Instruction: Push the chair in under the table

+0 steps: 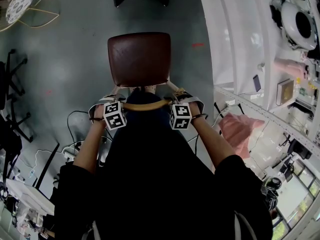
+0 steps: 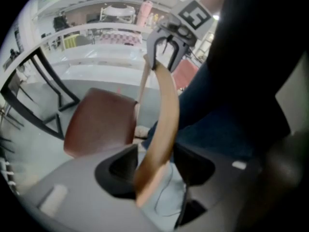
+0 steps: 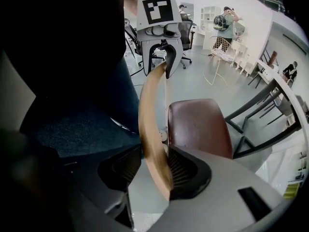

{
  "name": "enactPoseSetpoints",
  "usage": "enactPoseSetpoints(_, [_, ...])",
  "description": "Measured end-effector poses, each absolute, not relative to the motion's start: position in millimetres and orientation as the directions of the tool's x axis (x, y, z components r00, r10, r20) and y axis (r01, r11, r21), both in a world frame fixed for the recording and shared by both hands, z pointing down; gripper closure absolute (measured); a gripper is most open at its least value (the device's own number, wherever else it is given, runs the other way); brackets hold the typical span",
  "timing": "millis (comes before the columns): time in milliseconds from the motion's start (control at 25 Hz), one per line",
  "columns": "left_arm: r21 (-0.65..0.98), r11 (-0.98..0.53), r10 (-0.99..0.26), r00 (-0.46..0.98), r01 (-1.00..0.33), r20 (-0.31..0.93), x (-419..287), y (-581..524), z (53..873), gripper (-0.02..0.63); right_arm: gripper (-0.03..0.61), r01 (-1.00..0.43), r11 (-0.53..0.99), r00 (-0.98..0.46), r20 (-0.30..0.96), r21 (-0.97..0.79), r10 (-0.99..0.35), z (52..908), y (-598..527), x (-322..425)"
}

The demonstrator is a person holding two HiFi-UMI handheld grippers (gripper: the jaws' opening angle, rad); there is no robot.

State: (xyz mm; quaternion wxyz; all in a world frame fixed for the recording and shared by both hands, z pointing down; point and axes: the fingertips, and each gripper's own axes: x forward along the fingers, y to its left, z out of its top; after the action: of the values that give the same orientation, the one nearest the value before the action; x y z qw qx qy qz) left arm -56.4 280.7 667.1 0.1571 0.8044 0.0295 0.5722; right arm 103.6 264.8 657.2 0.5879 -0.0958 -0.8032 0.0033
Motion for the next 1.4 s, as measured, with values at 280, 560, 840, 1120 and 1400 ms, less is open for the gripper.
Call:
enactPoseSetpoints(280, [0.188,-0.979,0.155,0.308,-0.079,0.939,-67,268,669,0.354,0.413,0.152,0.985,-0.327,0.936,-0.086,0.132,652,254,96])
enactPoseSetpoints(560, [0.172,-0.980,0.135,0.307,-0.100,0.942,-70,244,668,0.382,0.414,0.135,0.988,-0.325,0.938,-0.078,0.118,655,232,93])
enactPoseSetpoints(840, [0.158,-0.983,0.121,0.311,-0.098,0.943,-73,207,671,0.388,0.414,0.111,0.992,-0.319,0.943,-0.058,0.091,655,199,91])
enactPoseSetpoints(1120, [0.140,-0.987,0.109,0.311,-0.082,0.944,-79,177,670,0.393,0.419,0.108,0.993,-0.292,0.954,-0.044,0.074,654,170,85])
enactPoseSetpoints(1400, [0.116,-0.991,0.093,0.303,-0.060,0.948,-89,147,668,0.397,0.420,0.092,0.995,-0.282,0.957,-0.048,0.073,653,146,75])
